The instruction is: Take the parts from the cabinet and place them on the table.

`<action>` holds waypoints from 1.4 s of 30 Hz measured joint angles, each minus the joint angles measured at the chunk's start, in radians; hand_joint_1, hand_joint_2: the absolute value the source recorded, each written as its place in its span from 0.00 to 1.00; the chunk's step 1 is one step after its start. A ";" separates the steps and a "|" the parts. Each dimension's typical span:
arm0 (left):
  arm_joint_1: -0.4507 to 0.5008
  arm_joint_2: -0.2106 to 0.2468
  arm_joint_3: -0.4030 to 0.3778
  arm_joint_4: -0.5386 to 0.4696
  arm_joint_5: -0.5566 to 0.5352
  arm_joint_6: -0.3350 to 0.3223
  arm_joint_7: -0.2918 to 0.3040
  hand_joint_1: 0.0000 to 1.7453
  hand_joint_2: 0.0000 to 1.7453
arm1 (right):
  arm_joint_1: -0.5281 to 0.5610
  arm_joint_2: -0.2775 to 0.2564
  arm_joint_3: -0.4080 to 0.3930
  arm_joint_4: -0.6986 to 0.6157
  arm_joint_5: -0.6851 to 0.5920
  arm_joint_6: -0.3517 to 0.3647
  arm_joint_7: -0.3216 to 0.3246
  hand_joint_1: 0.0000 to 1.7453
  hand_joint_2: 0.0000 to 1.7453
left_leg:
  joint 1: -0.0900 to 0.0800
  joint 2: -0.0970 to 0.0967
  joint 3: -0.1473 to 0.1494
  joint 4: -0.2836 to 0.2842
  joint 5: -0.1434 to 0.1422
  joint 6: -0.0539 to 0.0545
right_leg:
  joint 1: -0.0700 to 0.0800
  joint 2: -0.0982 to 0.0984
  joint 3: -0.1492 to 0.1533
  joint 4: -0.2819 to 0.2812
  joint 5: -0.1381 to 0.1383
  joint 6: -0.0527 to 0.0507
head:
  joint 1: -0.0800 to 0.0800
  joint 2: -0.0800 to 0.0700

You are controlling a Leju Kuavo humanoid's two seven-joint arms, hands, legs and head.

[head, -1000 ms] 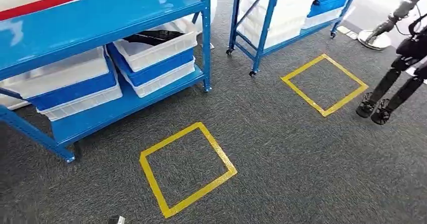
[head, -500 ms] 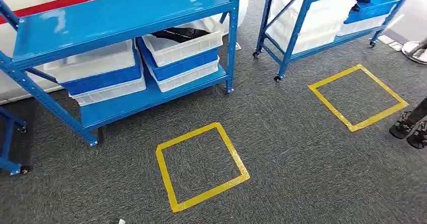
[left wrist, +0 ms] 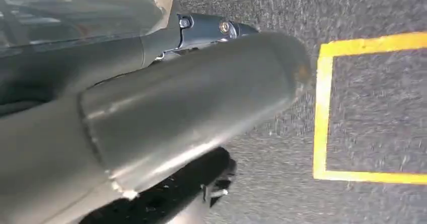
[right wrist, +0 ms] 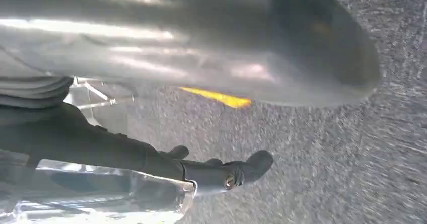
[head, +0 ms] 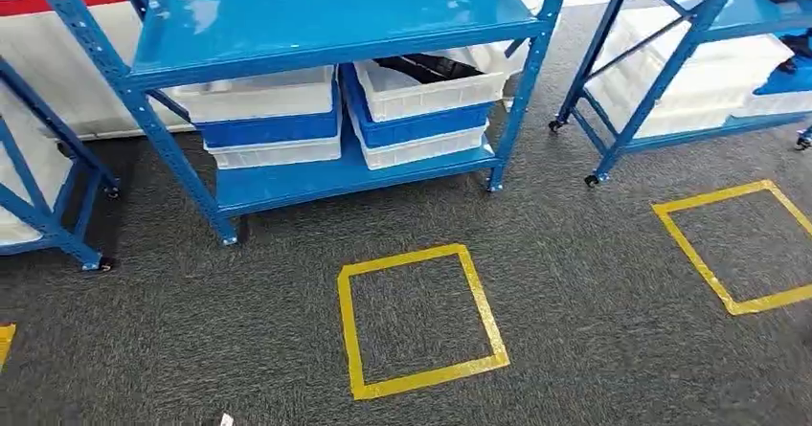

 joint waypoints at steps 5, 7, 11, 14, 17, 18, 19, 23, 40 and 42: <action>0.001 0.000 0.000 -0.002 0.013 0.004 -0.007 0.00 0.00 | -0.002 -0.004 -0.005 0.000 0.002 0.000 -0.010 0.00 0.00 | -0.008 -0.028 0.005 0.010 -0.014 -0.021 | -0.002 0.009 0.107 -0.300 0.148 0.015 | 0.005 0.000; 0.000 0.000 0.000 -0.003 0.016 0.004 -0.011 0.00 0.00 | -0.007 -0.005 -0.006 0.000 0.004 0.000 -0.010 0.00 0.00 | -0.005 -0.026 0.006 0.006 -0.017 -0.031 | 0.005 0.007 0.104 -0.296 0.148 -0.009 | 0.002 0.000; 0.002 0.001 -0.002 -0.008 0.020 0.004 -0.013 0.00 0.00 | -0.005 -0.004 -0.006 0.000 0.008 0.000 -0.010 0.00 0.00 | 0.003 0.016 -0.025 0.087 -0.076 -0.049 | -0.010 0.000 0.119 -0.303 0.157 -0.039 | -0.006 0.000; 0.000 0.001 -0.002 -0.008 0.026 0.004 -0.015 0.00 0.00 | -0.004 -0.005 -0.006 0.000 0.009 0.000 -0.010 0.00 0.00 | 0.005 0.029 -0.139 0.315 -0.177 -0.063 | -0.006 -0.009 0.119 -0.303 0.154 -0.044 | -0.008 0.000; 0.002 0.001 -0.003 -0.008 0.029 0.004 -0.015 0.00 0.00 | -0.005 -0.005 -0.006 0.000 0.011 0.000 -0.010 0.00 0.00 | 0.007 0.034 -0.102 0.227 -0.094 -0.062 | -0.006 -0.012 0.125 -0.303 0.150 -0.045 | -0.010 0.000; 0.001 0.001 -0.003 -0.008 0.029 0.004 -0.016 0.00 0.00 | -0.005 -0.004 -0.006 0.000 0.014 0.001 -0.010 0.00 0.00 | 0.009 0.036 -0.055 0.133 -0.049 -0.059 | -0.007 -0.013 0.129 -0.303 0.148 -0.042 | -0.010 0.000; 0.000 0.001 -0.002 -0.008 0.030 0.004 -0.016 0.00 0.00 | -0.006 -0.004 -0.006 0.000 0.016 0.001 -0.010 0.00 0.00 | 0.009 0.045 -0.006 0.041 -0.014 -0.054 | -0.006 -0.013 0.133 -0.303 0.145 -0.039 | -0.011 0.000; -0.002 0.001 -0.003 -0.009 0.038 0.003 -0.016 0.00 0.00 | -0.006 -0.004 -0.006 0.000 0.023 0.001 -0.010 0.00 0.00 | -0.008 0.041 0.004 0.016 -0.029 -0.029 | 0.003 -0.016 0.130 -0.309 0.136 -0.016 | -0.011 0.000; -0.002 0.003 0.000 -0.014 0.049 0.003 -0.017 0.00 0.00 | -0.008 -0.011 -0.006 0.000 0.027 0.004 -0.012 0.00 0.00 | 0.000 0.013 0.053 0.002 -0.063 -0.041 | -0.009 -0.001 0.105 -0.302 0.164 -0.024 | -0.003 0.000; -0.002 0.003 -0.002 -0.015 0.049 0.002 -0.017 0.00 0.00 | -0.006 -0.011 -0.006 0.000 0.027 0.004 -0.012 0.00 0.00 | 0.003 0.027 0.019 0.083 -0.109 -0.051 | -0.007 -0.002 0.112 -0.303 0.157 -0.038 | -0.007 0.000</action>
